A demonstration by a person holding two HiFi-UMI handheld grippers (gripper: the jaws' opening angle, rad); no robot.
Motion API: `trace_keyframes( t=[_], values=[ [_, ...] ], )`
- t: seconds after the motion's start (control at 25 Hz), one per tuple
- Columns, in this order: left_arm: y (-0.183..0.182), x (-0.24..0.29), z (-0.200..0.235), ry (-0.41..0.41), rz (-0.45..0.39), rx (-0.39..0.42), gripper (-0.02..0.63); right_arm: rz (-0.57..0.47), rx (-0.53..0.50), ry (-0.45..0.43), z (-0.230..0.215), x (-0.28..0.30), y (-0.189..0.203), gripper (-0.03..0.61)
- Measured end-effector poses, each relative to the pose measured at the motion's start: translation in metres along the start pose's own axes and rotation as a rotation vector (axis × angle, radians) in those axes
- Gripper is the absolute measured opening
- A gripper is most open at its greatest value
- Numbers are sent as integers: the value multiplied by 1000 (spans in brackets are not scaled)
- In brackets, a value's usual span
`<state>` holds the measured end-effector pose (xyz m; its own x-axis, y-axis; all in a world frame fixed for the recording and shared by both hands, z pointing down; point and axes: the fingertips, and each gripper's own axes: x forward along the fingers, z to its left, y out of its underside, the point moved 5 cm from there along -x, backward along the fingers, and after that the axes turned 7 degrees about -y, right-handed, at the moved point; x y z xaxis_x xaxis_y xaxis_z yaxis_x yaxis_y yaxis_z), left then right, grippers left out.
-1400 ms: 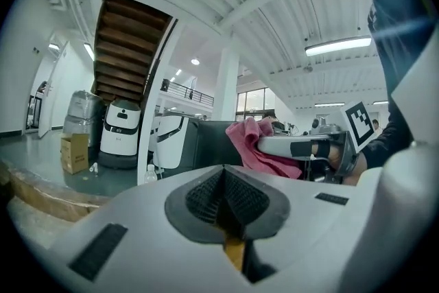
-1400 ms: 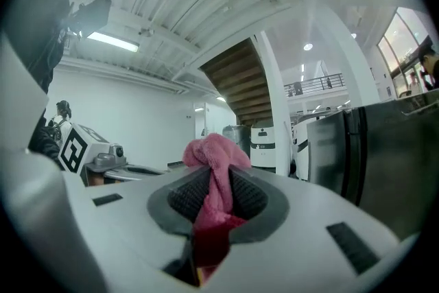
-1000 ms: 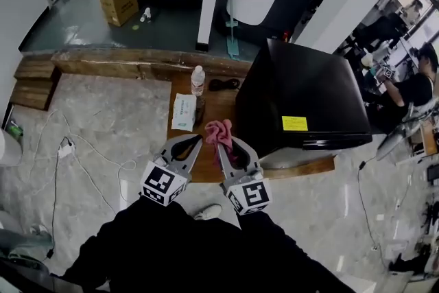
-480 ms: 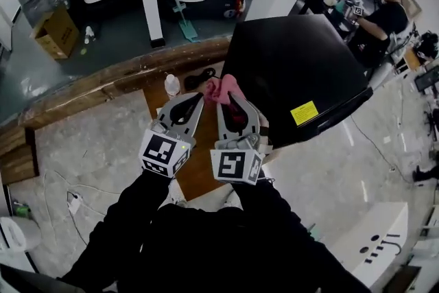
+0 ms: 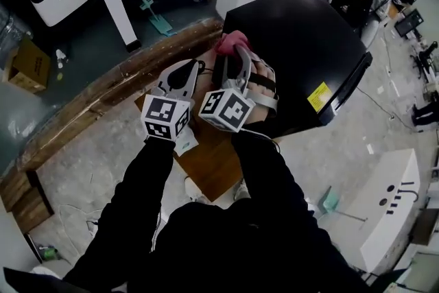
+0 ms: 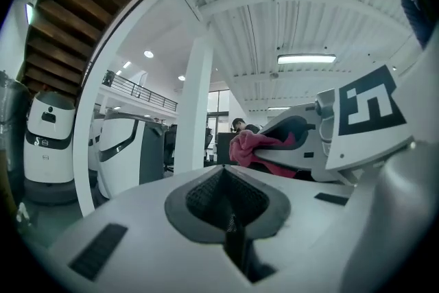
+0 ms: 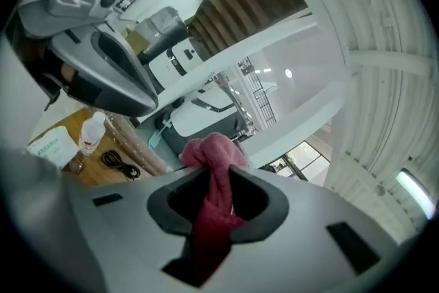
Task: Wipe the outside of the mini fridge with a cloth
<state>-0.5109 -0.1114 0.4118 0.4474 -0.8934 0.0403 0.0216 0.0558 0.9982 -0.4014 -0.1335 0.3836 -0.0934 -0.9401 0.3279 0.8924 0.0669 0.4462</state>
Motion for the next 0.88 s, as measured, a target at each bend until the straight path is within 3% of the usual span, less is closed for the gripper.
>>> trace_keyframes(
  t=[0.2, 0.56, 0.88],
  values=[
    [11, 8, 15, 15, 18, -29, 6, 154, -58, -18, 9, 36, 9, 87],
    [46, 8, 22, 38, 74, -66, 6, 230, -88, -51, 38, 59, 20, 86],
    [102, -10, 23, 51, 188, -128, 6, 331, -53, -168, 111, 93, 55, 86]
  ],
)
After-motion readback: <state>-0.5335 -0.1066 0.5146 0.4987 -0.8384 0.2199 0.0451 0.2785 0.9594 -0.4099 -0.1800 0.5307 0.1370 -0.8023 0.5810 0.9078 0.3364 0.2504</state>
